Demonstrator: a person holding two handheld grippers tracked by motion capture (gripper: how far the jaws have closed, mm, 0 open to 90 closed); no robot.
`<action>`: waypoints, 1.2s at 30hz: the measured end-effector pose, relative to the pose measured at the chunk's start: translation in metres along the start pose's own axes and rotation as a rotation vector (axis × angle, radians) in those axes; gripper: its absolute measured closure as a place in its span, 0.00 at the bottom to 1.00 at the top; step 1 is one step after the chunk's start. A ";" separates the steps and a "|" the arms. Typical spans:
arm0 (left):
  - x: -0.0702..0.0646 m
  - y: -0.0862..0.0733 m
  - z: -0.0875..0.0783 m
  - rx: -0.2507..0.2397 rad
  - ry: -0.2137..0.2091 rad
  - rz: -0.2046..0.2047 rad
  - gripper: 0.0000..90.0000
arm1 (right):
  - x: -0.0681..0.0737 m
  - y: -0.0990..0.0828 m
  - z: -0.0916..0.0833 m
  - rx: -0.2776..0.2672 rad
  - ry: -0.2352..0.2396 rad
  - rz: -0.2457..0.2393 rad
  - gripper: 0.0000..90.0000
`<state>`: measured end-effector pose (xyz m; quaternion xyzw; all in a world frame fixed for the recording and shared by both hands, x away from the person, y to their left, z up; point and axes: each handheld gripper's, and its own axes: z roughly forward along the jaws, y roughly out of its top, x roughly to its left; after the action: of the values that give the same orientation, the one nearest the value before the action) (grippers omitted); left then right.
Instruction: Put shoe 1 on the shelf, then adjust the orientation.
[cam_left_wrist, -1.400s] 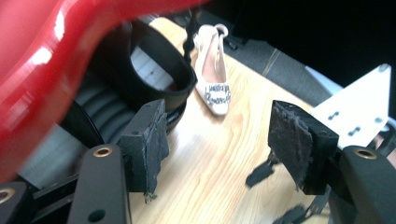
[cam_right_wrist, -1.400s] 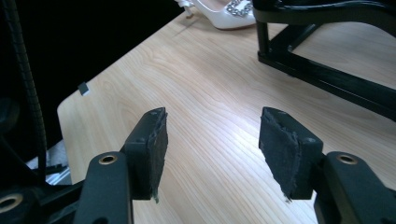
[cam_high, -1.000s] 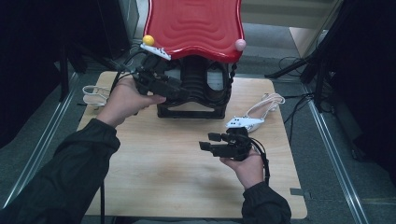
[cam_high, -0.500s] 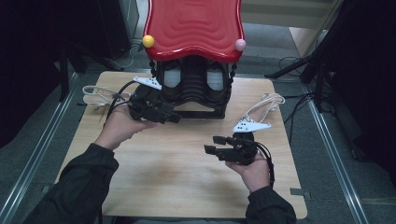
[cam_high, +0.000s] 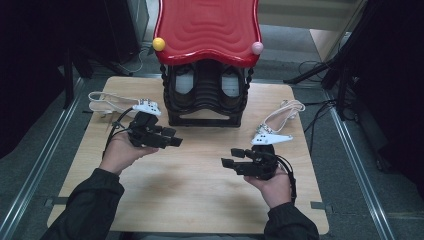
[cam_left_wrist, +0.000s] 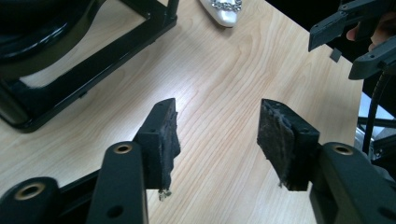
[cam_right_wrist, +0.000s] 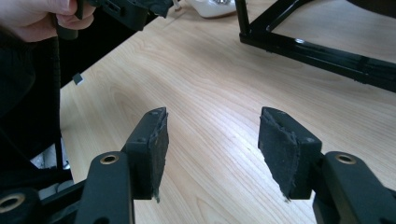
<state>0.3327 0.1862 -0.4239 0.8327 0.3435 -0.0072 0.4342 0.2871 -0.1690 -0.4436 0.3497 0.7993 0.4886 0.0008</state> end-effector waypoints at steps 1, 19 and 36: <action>0.002 -0.004 -0.001 -0.005 -0.003 -0.006 0.60 | 0.000 -0.001 0.000 0.002 -0.001 -0.004 0.49; 0.038 -0.038 -0.030 -0.052 0.053 -0.099 1.00 | -0.011 0.003 0.005 0.010 -0.002 0.006 0.49; 0.084 -0.049 -0.037 -0.050 0.125 -0.131 1.00 | -0.011 0.000 0.011 0.043 -0.006 -0.003 0.49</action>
<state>0.3577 0.2801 -0.4620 0.7961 0.4239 0.0249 0.4312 0.2993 -0.1659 -0.4529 0.3499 0.8100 0.4705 -0.0037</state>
